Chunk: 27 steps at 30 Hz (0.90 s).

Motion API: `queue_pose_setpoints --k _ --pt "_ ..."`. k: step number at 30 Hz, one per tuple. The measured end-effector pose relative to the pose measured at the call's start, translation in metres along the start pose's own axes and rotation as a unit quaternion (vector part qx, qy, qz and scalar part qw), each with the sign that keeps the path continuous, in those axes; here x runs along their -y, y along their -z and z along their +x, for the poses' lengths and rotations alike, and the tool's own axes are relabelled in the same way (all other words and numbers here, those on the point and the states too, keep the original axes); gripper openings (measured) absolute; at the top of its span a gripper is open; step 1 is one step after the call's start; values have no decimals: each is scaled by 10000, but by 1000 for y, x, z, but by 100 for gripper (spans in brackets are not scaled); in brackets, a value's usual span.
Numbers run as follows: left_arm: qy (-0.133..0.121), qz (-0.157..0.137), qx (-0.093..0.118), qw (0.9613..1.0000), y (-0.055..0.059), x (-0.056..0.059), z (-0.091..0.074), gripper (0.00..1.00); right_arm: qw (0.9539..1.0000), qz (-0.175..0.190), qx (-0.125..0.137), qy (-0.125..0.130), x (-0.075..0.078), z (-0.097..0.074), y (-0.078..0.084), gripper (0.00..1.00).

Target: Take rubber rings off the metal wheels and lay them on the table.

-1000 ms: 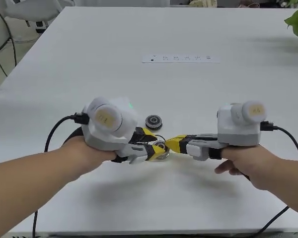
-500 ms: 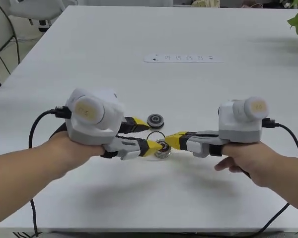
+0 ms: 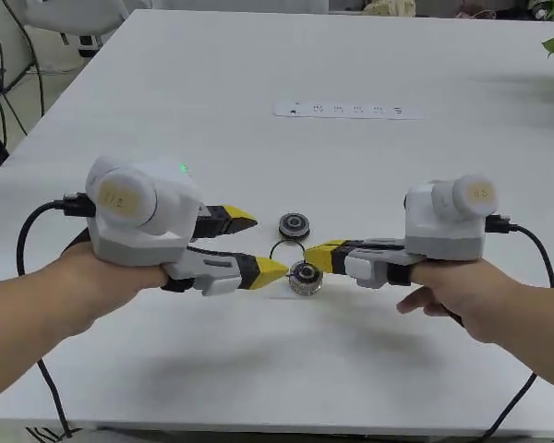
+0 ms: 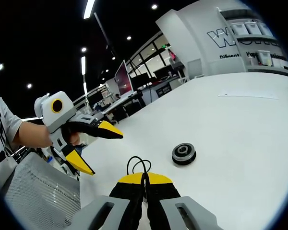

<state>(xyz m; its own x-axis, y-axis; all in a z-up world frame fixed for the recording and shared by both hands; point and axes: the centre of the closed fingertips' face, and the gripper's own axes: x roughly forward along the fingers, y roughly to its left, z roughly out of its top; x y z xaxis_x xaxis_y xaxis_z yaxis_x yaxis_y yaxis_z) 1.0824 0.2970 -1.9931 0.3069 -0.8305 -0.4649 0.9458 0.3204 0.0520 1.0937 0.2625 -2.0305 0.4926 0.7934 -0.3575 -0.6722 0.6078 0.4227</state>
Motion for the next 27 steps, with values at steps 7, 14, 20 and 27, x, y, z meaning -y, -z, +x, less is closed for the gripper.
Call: queue_pose_setpoints --k 7,14,20,27 --pt "-129 -60 43 9999 3 -7 -14 48 10000 -40 -18 -57 -4 7 -4 0" --pt "-278 -168 47 9995 11 -13 -27 54 9999 -70 -60 -105 -4 12 -6 0" --pt "-373 -181 55 9991 16 -16 -34 59 9999 -85 -87 -100 -4 16 -7 0" --pt "-440 -150 18 9989 22 -17 -41 66 9997 -121 -183 -112 -6 26 -6 0"
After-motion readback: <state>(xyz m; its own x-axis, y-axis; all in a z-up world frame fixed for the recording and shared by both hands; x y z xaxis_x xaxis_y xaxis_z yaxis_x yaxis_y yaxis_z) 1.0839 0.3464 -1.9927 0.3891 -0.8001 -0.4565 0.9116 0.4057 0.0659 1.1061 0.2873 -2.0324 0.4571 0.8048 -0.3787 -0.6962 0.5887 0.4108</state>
